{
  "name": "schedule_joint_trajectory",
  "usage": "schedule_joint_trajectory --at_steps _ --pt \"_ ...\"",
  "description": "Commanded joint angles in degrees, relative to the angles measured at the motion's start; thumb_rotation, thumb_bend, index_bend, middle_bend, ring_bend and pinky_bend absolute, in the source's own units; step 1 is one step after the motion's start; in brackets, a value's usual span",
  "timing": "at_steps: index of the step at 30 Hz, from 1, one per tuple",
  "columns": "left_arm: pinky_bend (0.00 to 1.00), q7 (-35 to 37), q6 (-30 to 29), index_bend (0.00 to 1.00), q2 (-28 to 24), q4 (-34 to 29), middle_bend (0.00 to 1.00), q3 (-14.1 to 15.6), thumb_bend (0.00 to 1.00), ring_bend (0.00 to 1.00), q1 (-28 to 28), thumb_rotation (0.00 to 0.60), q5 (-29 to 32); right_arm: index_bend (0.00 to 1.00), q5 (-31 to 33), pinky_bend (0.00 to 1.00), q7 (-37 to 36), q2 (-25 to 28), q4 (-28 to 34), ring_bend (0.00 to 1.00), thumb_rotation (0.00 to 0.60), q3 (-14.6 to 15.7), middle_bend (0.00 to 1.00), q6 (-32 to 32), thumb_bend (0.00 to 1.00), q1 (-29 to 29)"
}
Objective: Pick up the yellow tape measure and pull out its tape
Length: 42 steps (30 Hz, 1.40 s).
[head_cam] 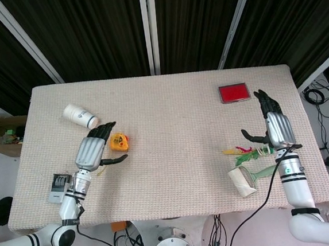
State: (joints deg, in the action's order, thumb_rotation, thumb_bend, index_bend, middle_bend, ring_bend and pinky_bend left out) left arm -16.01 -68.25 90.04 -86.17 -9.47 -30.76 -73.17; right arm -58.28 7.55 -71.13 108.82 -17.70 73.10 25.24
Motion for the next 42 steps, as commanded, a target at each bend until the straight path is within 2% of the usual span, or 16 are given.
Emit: schedule_joint_trajectory --at_steps 1,4,7,10,13,16,24,33,42 --pt "0.21 -3.48 0.34 0.06 2.7 2.56 0.1 -0.02 0.0 0.12 -1.26 0.126 0.77 0.0 0.01 0.0 -0.05 -0.22 -0.26 0.0 0.6 0.15 0.0 -0.08 0.18 0.0" --pt "0.2 -3.0 1.08 0.06 3.85 4.34 0.1 -0.92 0.0 0.12 -1.72 0.163 2.11 0.0 0.04 0.0 -0.24 -0.38 -0.71 0.0 0.6 0.34 0.0 -0.33 0.18 -0.02" --pt "0.21 -3.35 2.82 0.06 4.09 6.98 0.1 -0.58 0.0 0.12 -2.57 0.199 2.18 0.0 -0.11 0.0 -0.62 -0.41 -1.03 0.0 0.6 0.46 0.0 -0.34 0.18 -0.19" --pt "0.21 -3.94 4.59 0.06 4.57 10.17 0.1 0.11 0.0 0.12 -3.44 0.29 1.96 0.0 -0.36 0.0 -1.16 -0.38 -1.19 0.0 0.6 0.6 0.0 -0.34 0.18 -0.44" --pt "0.21 -4.75 6.03 0.06 4.98 12.98 0.1 0.58 0.0 0.12 -4.26 0.342 1.81 0.0 -0.62 0.0 -1.34 -0.24 -1.21 0.0 0.6 0.75 0.0 -0.3 0.18 -0.64" --pt "0.21 -5.08 7.56 0.06 5.05 15.0 0.1 1.06 0.02 0.12 -4.97 0.435 1.62 0.0 -0.81 0.0 -1.4 -0.07 -1.04 0.0 0.6 0.84 0.0 -0.15 0.18 -0.84" --pt "0.21 -1.21 11.04 0.06 3.72 17.61 0.12 1.13 0.09 0.12 -6.42 0.596 0.96 0.0 -0.75 0.0 -0.74 -0.18 -0.64 0.0 0.6 1.13 0.0 0.03 0.18 -0.99" --pt "0.23 3.26 14.25 0.16 1.61 17.53 0.16 1.3 0.2 0.13 -7.76 0.6 0.12 0.0 -0.08 0.0 0.92 -0.95 -0.66 0.0 0.6 1.1 0.0 0.17 0.18 -0.56" --pt "0.25 5.78 15.87 0.18 1.56 17.71 0.18 1.15 0.21 0.14 -9.12 0.6 -0.41 0.0 0.43 0.0 1.9 -1.31 -0.68 0.0 0.6 1.28 0.0 0.1 0.18 -0.38"
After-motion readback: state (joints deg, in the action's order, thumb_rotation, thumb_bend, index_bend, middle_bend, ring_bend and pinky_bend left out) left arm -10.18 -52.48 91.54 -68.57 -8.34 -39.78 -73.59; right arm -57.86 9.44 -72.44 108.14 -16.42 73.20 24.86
